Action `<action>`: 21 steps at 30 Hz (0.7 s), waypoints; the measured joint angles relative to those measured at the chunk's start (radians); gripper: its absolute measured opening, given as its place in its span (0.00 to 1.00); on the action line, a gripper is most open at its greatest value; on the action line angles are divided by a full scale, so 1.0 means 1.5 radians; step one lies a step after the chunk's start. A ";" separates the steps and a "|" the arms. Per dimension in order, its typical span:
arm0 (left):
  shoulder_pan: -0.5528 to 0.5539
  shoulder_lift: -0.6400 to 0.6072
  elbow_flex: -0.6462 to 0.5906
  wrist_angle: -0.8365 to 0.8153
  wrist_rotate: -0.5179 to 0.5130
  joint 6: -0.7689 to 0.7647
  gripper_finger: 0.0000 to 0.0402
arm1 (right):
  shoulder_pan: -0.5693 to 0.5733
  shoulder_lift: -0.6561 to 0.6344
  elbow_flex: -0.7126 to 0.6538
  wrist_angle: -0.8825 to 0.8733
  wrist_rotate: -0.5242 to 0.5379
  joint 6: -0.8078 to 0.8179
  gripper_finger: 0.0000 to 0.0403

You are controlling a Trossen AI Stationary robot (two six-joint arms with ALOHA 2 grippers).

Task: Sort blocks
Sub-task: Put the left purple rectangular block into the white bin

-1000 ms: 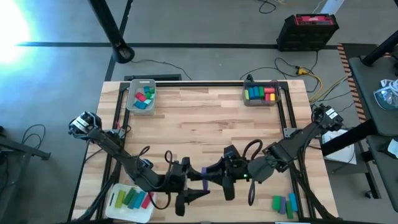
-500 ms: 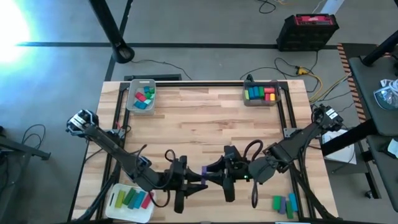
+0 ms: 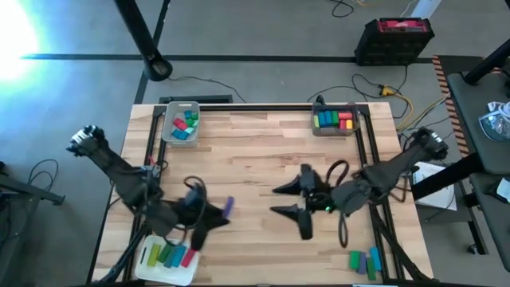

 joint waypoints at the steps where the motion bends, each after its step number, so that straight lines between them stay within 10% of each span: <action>1: -0.009 -0.020 0.000 -0.074 0.001 -0.060 0.23 | -0.002 -0.014 0.000 -0.031 0.000 -0.008 0.60; 9: -0.096 -0.028 0.000 -0.470 0.263 -0.571 0.23 | -0.043 -0.094 0.000 -0.266 0.021 -0.037 0.70; 21: -0.127 0.082 -0.032 -0.494 0.585 -0.903 0.23 | -0.092 -0.155 0.000 -0.335 0.031 -0.212 0.69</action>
